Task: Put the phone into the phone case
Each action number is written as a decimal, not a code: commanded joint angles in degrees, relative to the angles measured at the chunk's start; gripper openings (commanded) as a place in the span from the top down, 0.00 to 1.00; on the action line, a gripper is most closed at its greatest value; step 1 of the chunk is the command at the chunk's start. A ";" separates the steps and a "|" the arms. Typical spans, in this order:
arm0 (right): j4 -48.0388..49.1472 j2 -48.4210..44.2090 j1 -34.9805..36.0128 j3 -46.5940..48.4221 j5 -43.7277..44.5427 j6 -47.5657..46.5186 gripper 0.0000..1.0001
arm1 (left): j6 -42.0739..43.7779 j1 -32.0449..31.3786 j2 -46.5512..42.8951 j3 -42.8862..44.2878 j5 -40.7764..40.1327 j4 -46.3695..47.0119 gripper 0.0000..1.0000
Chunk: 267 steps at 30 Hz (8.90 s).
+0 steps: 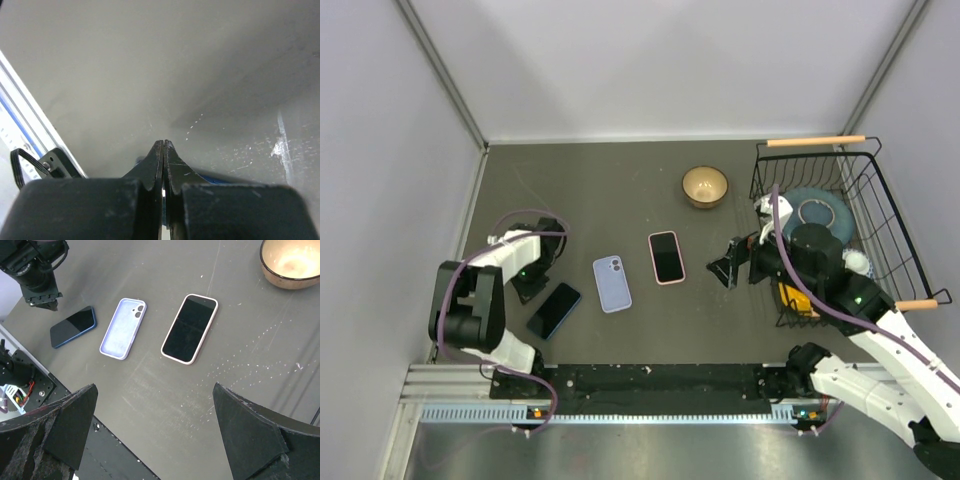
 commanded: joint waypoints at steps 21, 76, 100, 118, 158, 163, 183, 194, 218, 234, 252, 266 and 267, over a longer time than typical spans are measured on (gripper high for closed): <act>1.18 -0.35 0.28 1.91 -0.37 0.18 0.01 | -7.04 -22.74 -8.77 -1.40 11.33 -5.59 1.00; -1.19 0.71 0.28 3.23 -1.25 -3.86 0.01 | 74.00 -24.51 11.00 8.97 35.19 -4.09 0.01; -1.02 0.10 0.19 3.58 -1.78 -2.98 0.01 | 71.63 -25.13 19.00 10.65 34.43 0.12 0.05; 0.65 3.52 0.28 4.46 -3.44 -1.66 0.01 | 73.74 -20.65 8.98 10.64 35.72 2.50 0.53; 11.64 18.11 1.16 -3.45 -8.98 9.33 0.04 | 55.90 -9.84 2.82 9.50 68.67 9.97 1.00; 12.08 18.37 1.34 -4.59 -8.46 9.15 0.04 | 56.16 -9.74 2.92 10.12 72.10 9.44 1.00; 13.31 26.09 10.37 -1.09 -1.08 12.31 0.07 | 45.26 1.76 -8.50 8.72 53.44 20.08 0.44; 13.92 52.45 26.46 15.85 23.34 18.82 0.02 | 37.11 10.73 -25.22 1.15 34.32 27.47 0.01; 7.07 78.84 30.25 36.98 30.48 18.73 0.01 | 35.33 21.37 -21.34 -2.63 49.52 31.94 0.03; 3.99 75.41 31.65 38.03 36.10 21.54 0.01 | 34.81 21.54 -21.43 -2.36 46.89 31.68 0.01; -4.27 81.13 34.21 45.32 40.94 28.75 0.01 | 33.93 22.34 -22.57 -2.63 44.34 30.97 0.01; -4.62 83.85 34.29 45.68 38.92 31.21 0.06 | 33.75 22.51 -22.75 -2.63 43.81 30.71 0.01; -4.71 84.29 34.21 45.77 38.74 31.30 0.08 | 33.75 22.42 -22.75 -2.54 43.81 30.71 0.01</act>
